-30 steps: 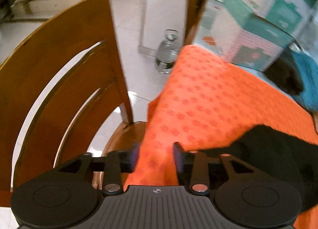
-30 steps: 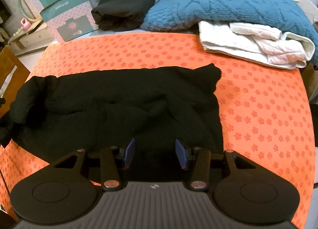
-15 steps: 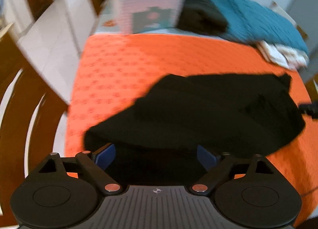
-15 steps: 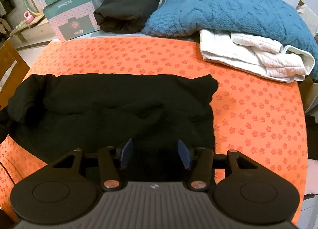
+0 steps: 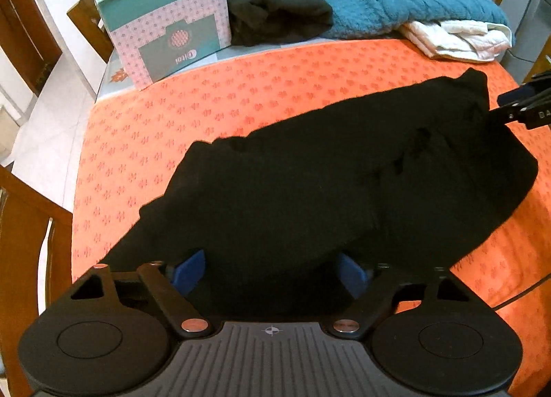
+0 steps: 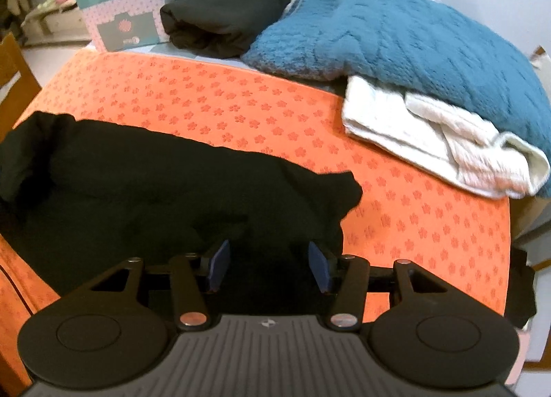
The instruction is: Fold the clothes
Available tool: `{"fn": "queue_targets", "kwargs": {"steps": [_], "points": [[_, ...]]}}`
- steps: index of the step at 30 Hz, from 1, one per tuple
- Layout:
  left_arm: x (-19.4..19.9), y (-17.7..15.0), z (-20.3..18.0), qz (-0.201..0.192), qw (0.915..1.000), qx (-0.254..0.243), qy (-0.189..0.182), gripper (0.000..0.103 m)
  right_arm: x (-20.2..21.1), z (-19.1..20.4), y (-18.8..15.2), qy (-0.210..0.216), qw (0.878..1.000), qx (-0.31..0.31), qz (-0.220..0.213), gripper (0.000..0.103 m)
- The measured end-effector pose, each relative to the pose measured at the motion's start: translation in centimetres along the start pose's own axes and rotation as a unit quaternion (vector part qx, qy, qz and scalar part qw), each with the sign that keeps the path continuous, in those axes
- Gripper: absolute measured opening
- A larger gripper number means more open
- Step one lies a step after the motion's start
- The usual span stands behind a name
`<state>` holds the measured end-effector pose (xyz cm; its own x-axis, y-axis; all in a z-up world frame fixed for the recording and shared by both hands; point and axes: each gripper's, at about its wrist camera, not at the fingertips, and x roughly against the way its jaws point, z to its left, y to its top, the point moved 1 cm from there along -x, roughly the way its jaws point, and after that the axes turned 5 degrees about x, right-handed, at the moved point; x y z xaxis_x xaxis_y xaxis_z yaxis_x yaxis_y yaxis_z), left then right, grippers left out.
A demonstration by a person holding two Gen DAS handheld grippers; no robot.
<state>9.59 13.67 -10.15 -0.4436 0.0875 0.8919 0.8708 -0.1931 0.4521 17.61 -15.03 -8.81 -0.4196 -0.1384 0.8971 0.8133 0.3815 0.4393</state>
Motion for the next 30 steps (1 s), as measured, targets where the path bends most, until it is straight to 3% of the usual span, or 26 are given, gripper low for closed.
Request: {"fn": "queue_targets", "kwargs": {"steps": [2,4,6,7,15,21,23,24,30], "points": [[-0.2,0.2,-0.1,-0.004,1.0,-0.003,0.007,0.066,-0.8,-0.2,0.6,-0.004,1.0,0.007,0.004,0.057],[-0.5,0.3,0.1,-0.007,0.9999,-0.003,0.013,0.036,-1.4,-1.0,0.9,-0.001,1.0,-0.013,0.006,0.057],[-0.5,0.6,0.6,-0.005,0.9998,0.01,0.015,0.017,-1.9,-2.1,1.2,0.007,0.999,-0.043,0.007,0.057],[-0.2,0.7,1.1,-0.009,0.9996,0.023,0.012,0.015,-2.0,-2.5,1.2,0.014,0.998,-0.062,0.005,0.057],[2.5,3.1,7.3,-0.063,0.9879,0.138,0.033,0.009,-2.3,-4.2,0.6,0.016,0.987,-0.156,-0.015,0.057],[2.1,4.8,13.2,-0.064,0.9744,0.211,0.046,0.008,-3.3,-4.2,0.9,0.019,0.989,-0.146,0.001,0.056],[1.8,5.1,14.4,-0.061,0.9708,0.228,0.042,0.008,-4.0,-4.0,1.0,0.026,0.991,-0.132,0.015,0.034],[1.6,5.2,15.1,-0.06,0.9689,0.237,0.041,0.008,-4.1,-3.8,1.2,0.035,0.991,-0.127,0.017,0.001],[0.3,6.1,17.9,-0.052,0.9585,0.279,0.029,0.008,-2.5,-3.7,4.0,0.022,0.995,-0.092,-0.016,0.001]]}}
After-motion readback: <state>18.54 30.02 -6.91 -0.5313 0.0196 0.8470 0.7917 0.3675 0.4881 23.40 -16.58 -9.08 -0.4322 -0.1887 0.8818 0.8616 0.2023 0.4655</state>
